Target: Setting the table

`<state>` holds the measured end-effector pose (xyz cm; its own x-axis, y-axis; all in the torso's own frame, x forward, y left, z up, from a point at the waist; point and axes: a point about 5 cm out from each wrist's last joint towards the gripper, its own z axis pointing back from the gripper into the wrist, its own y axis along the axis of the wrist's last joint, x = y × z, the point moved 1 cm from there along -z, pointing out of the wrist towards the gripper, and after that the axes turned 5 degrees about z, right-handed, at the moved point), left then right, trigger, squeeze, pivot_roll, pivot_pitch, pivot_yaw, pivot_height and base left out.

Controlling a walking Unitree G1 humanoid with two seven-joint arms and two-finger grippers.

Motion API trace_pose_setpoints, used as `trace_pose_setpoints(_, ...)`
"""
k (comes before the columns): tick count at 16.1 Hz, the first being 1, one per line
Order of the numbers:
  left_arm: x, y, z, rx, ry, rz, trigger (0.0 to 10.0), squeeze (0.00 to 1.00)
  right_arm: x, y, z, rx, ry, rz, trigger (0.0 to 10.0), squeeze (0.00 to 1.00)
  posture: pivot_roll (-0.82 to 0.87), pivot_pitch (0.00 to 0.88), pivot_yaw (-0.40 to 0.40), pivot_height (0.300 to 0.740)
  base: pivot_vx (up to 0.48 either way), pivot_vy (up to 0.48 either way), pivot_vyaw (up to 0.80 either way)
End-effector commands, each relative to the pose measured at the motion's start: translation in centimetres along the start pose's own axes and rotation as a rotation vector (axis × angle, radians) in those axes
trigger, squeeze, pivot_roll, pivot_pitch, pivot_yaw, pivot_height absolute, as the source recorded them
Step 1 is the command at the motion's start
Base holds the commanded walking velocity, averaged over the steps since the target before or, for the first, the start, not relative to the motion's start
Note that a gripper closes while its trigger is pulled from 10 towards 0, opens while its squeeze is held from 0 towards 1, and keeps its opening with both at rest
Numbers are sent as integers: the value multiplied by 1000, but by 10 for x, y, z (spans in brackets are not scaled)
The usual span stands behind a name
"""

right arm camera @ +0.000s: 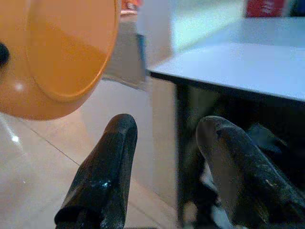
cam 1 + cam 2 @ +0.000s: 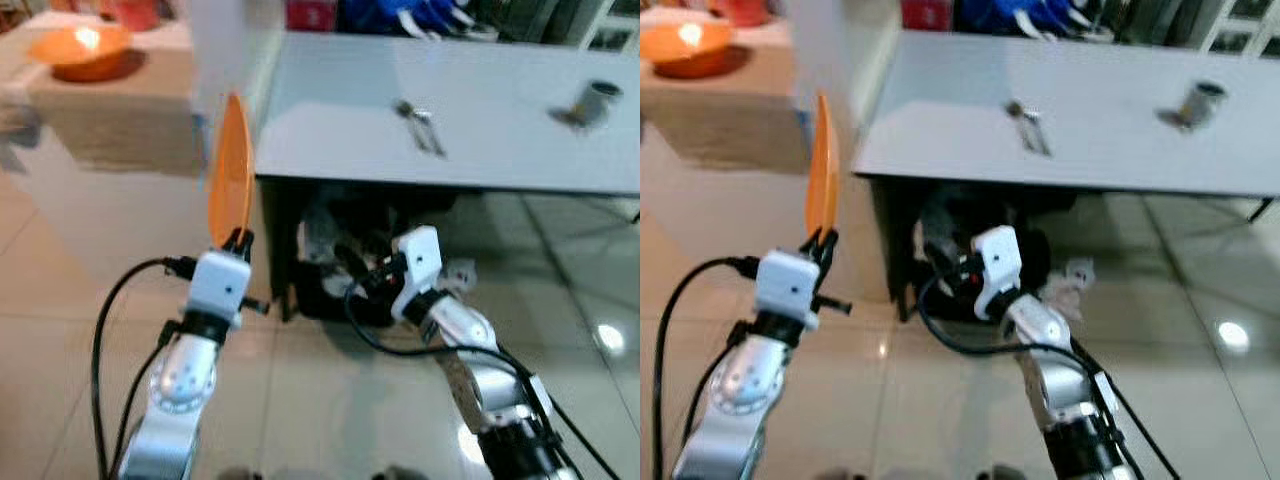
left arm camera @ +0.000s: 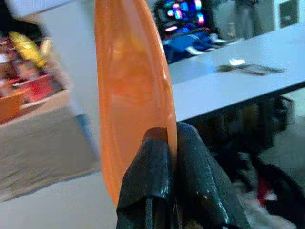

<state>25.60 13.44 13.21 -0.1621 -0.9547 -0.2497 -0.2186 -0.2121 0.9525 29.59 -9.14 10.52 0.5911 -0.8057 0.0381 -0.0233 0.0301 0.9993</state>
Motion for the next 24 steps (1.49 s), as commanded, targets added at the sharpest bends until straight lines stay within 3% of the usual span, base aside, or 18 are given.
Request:
trace_pose_setpoints(1,6,12,-5,59,-30,-11,10000,0,6,6,0,18,-25,22,10000,0,-95,70,11,740,0,-465,0)
trace_pose_setpoints(7,11,11,-8,52,-45,2,10000,0,6,11,-2,28,-43,26,10000,0,-94,79,6,740,0,-465,0)
trace_pose_setpoints(10,9,7,-9,-1,-20,74,10000,0,7,10,-7,-11,-85,49,10000,0,-89,82,4,740,0,-80,0)
trace_pose_setpoints(12,5,6,-9,-6,-4,9,10000,0,5,15,-12,-14,-73,14,10000,0,-91,81,3,740,480,0,-800)
trace_pose_setpoints(15,8,19,-16,37,-37,20,10000,0,7,30,-14,61,-114,14,10000,0,-94,81,6,740,480,0,-267)
trace_pose_setpoints(16,11,25,-19,61,-64,-1,10000,0,7,32,-15,77,-106,-34,10000,0,-94,82,8,740,480,0,-800)
trace_pose_setpoints(20,16,44,-29,127,-116,-63,10000,0,4,33,-15,64,-100,-7,10000,0,-100,81,11,740,480,0,0)
trace_pose_setpoints(24,15,64,-39,201,-160,-184,10000,0,1,38,-14,93,-80,-10,10000,0,-103,82,14,740,476,0,0)
